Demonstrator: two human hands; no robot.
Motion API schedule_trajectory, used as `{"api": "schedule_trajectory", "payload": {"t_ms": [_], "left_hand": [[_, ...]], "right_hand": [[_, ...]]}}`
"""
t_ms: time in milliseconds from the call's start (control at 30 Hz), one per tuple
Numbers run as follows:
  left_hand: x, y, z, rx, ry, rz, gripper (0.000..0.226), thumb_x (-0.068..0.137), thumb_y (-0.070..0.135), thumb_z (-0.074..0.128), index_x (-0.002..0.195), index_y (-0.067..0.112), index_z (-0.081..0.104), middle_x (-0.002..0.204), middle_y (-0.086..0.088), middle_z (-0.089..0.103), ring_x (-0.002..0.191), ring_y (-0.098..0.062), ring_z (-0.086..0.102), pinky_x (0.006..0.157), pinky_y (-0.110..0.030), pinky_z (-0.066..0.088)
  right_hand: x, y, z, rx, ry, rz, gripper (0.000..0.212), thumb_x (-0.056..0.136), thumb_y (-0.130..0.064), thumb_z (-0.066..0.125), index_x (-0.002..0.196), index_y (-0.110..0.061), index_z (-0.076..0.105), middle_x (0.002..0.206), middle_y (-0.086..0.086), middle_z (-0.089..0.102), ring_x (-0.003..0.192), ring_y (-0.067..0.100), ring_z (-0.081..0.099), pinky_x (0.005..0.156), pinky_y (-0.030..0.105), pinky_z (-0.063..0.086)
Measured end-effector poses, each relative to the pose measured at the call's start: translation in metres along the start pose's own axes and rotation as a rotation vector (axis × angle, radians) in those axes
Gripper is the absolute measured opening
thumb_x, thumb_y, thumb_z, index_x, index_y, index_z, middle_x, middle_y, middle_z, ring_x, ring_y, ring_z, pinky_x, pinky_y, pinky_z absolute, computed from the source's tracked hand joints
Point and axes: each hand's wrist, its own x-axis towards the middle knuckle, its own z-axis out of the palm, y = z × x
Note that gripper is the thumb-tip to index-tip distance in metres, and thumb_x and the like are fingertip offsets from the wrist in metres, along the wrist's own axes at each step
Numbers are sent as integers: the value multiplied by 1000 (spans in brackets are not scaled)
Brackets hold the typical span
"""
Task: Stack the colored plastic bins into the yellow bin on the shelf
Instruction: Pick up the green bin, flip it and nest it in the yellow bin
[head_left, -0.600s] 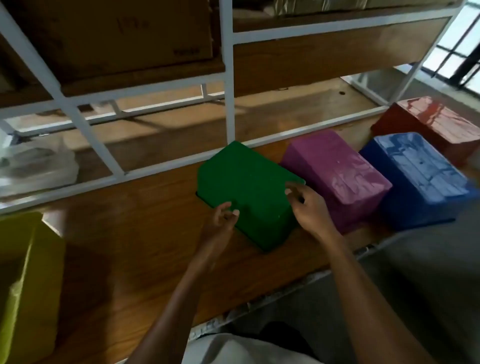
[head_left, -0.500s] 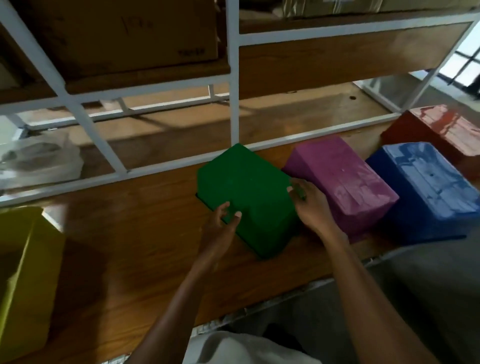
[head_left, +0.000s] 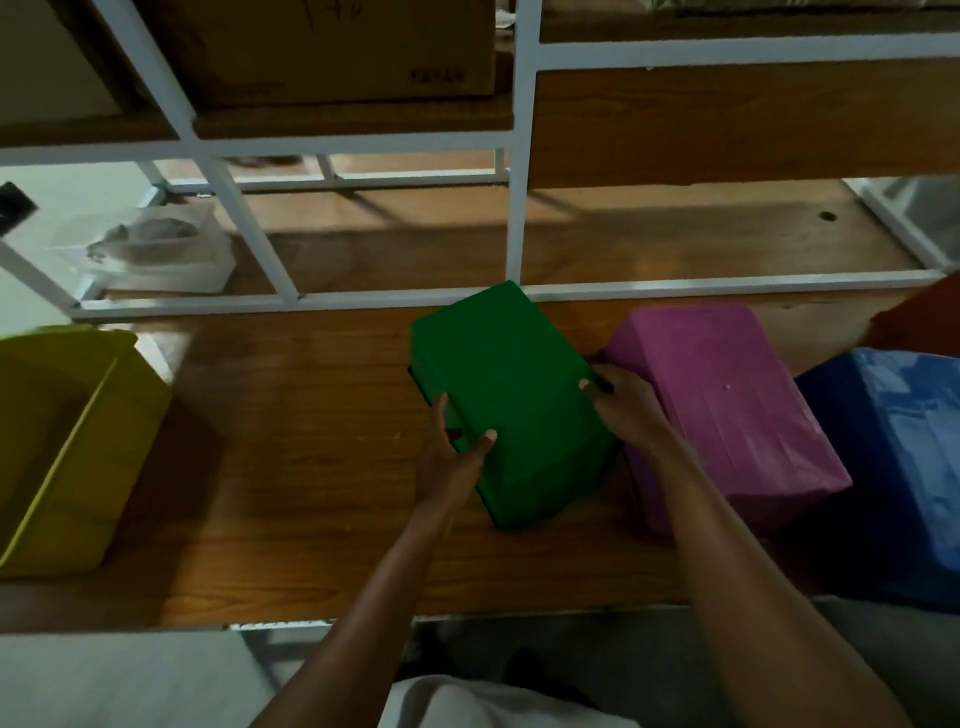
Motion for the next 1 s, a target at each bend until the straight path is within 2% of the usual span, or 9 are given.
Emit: {"api": "schedule_trajectory", "payload": {"t_ms": [100, 233, 333, 400, 533, 600, 667, 800, 1000], "left_hand": [[-1, -2, 2, -97, -1, -27, 85, 96, 25, 74, 163, 39, 24, 154, 0, 50, 133, -26, 57, 101, -50, 58], [0, -11, -14, -181, -36, -82, 74, 99, 17, 70, 157, 40, 30, 136, 5, 62, 108, -14, 69, 69, -22, 62], [1, -20, -34, -188, -69, -136, 77, 97, 21, 73, 157, 41, 29, 144, -1, 61, 115, -20, 68, 84, -40, 63], [3, -26, -49, -127, -49, -118, 81, 94, 21, 76, 157, 40, 29, 147, -3, 58, 123, -25, 64, 91, -44, 59], [1, -37, -81, 101, 30, -32, 93, 89, 16, 81, 160, 35, 25, 155, -6, 44, 132, -34, 56, 88, -42, 59], [0, -31, -96, 281, 183, 107, 77, 92, 11, 75, 158, 24, 36, 154, -11, 45, 136, -34, 52, 90, -34, 56], [-10, -5, -106, 281, 288, 295, 51, 99, 10, 66, 147, 19, 51, 140, -8, 56, 120, -23, 61, 78, -19, 51], [-27, 66, -108, 265, 240, 550, 11, 104, 21, 62, 112, 24, 69, 94, 12, 70, 79, 4, 66, 63, -8, 49], [-1, 112, -79, 470, -75, 197, 26, 97, 44, 69, 103, 19, 64, 89, 1, 72, 75, -11, 69, 63, -24, 55]], "right_hand": [[-4, -1, 2, 27, 46, -63, 31, 106, -23, 56, 135, -18, 67, 117, 1, 72, 92, 14, 62, 76, 23, 43], [-21, -11, 9, 59, 159, -146, 31, 104, -22, 60, 133, -21, 69, 104, -13, 65, 84, 3, 61, 68, 16, 43], [-39, -26, 23, 63, 250, -225, 31, 101, -28, 62, 130, -26, 70, 115, -11, 72, 105, 14, 68, 94, 40, 54], [-50, -38, 35, 30, 297, -229, 39, 98, -38, 60, 134, -28, 67, 128, -6, 71, 116, 21, 66, 103, 54, 49], [-78, -70, 58, -97, 356, -255, 45, 97, -43, 62, 138, -24, 66, 138, 2, 65, 125, 28, 59, 104, 50, 41], [-92, -86, 70, -125, 360, -291, 46, 97, -48, 57, 136, -26, 67, 135, -2, 66, 124, 25, 58, 103, 47, 42], [-105, -98, 84, -150, 348, -306, 49, 96, -50, 53, 137, -28, 67, 135, -5, 64, 124, 24, 56, 102, 45, 40], [-126, -115, 113, -246, 388, -370, 47, 94, -43, 57, 137, -27, 68, 135, -1, 64, 122, 29, 56, 96, 45, 42], [-155, -131, 152, -394, 323, -404, 53, 76, -40, 88, 123, -19, 75, 126, 4, 69, 115, 30, 60, 92, 49, 52]]}}
